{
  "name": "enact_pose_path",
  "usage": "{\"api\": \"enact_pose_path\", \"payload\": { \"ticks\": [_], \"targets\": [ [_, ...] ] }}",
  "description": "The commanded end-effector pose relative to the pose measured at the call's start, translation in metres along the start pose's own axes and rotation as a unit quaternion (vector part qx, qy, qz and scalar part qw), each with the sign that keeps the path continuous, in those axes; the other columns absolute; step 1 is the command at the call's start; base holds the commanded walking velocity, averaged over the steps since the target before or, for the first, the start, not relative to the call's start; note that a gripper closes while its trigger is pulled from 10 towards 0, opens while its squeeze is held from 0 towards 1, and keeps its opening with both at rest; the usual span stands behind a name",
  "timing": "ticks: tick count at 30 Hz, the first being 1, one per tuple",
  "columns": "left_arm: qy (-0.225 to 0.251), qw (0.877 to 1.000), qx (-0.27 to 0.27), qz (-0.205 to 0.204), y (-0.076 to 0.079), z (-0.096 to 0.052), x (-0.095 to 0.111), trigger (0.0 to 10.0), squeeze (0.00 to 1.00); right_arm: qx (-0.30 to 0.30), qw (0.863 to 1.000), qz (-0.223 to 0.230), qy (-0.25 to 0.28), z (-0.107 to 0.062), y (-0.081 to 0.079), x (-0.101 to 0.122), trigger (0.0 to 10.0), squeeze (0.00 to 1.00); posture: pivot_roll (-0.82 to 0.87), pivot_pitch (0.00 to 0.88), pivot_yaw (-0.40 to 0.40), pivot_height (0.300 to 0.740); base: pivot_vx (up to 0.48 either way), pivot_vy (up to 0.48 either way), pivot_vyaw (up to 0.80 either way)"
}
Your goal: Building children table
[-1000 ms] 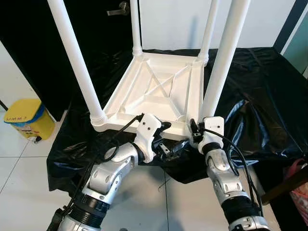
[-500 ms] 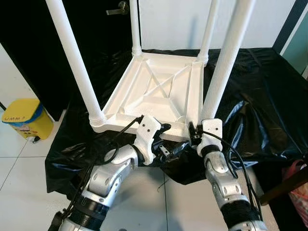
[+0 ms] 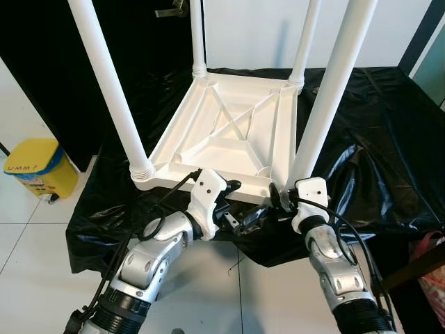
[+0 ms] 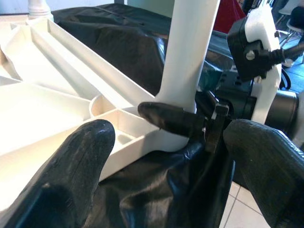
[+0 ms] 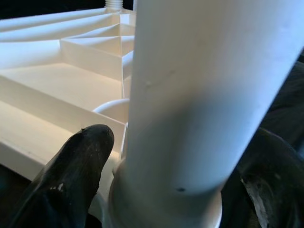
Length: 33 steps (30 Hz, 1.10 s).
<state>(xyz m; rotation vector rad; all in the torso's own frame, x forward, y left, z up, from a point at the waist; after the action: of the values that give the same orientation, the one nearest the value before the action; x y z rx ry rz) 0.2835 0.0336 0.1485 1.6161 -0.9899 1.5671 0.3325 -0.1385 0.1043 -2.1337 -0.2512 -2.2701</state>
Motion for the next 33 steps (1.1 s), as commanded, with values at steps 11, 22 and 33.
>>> {"api": "enact_pose_path", "payload": {
  "ticks": [11,22,33],
  "targets": [
    [0.012,0.999,0.022,0.035,0.003,-0.013,0.006,10.0,0.00,0.086,0.996,0.030,0.012,-0.010,0.019,0.001,10.0,0.00,0.02,0.066,-0.019,0.740,0.000,0.000,0.00],
    [0.019,0.994,0.014,0.108,0.014,-0.012,0.013,10.0,0.00,0.196,0.980,-0.009,0.026,0.008,0.019,0.015,10.0,0.00,0.03,0.059,-0.039,0.740,0.000,0.000,0.00],
    [0.033,0.996,-0.012,0.079,0.026,-0.007,0.019,10.0,0.00,0.262,0.964,-0.045,0.017,0.021,0.011,0.015,0.5,0.00,0.05,0.060,-0.047,0.740,0.000,0.000,0.00]
  ]
}}
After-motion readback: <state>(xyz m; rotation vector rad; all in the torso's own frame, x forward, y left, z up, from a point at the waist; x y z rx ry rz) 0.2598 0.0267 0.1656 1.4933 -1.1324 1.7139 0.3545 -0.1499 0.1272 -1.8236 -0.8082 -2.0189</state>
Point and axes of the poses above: a point about 5 cm out from each wrist's last joint towards the gripper, its own z axis pointing out of the wrist towards the gripper, its own x axis along the axis of the wrist's last joint, y = z × x, the point moved 4 cm from there along z, pointing out of the wrist towards the gripper, and after that the axes turned 2 degrees about z, right-handed, at the moved point
